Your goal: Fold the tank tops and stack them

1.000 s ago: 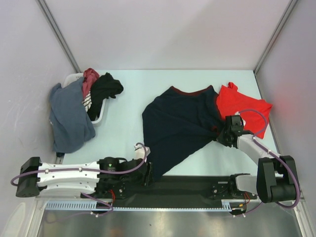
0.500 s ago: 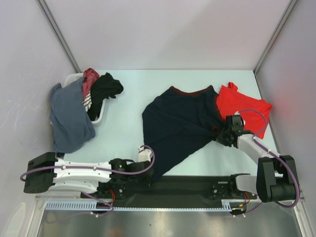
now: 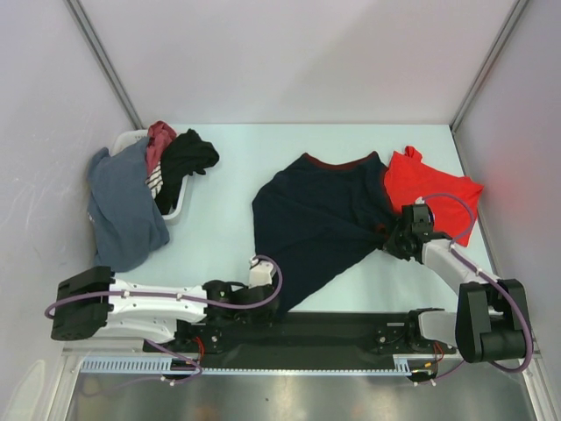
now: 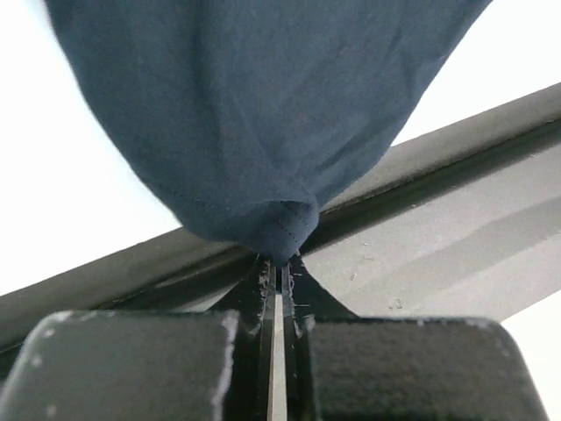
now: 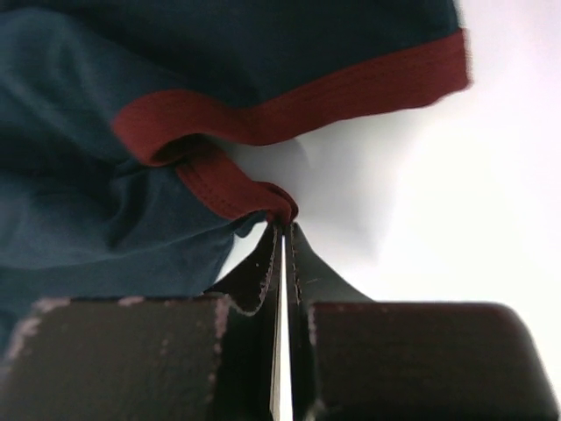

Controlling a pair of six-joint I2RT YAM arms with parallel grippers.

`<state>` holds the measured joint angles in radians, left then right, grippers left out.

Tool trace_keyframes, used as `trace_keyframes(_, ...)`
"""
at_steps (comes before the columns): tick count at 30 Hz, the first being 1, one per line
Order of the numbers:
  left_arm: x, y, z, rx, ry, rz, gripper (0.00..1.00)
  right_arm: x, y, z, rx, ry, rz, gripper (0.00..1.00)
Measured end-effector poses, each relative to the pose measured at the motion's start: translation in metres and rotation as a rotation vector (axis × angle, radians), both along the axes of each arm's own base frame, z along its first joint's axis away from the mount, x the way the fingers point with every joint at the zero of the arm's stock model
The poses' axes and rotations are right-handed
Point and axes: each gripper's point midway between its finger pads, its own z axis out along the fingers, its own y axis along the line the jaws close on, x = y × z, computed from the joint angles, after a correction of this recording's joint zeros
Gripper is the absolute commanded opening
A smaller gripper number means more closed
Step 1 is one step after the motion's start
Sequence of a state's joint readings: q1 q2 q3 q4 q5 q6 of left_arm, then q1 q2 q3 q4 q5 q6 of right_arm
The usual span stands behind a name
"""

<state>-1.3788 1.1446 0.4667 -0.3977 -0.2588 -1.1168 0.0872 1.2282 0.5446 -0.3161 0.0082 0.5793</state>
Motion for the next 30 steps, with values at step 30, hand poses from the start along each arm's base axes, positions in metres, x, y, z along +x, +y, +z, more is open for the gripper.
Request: trace_keyframes(30,0.141,0.14,0.51,-0.551,-1.033,0.36,0.0,0.003,0.049,0.472,0.153,-1.006,0.305,0.0)
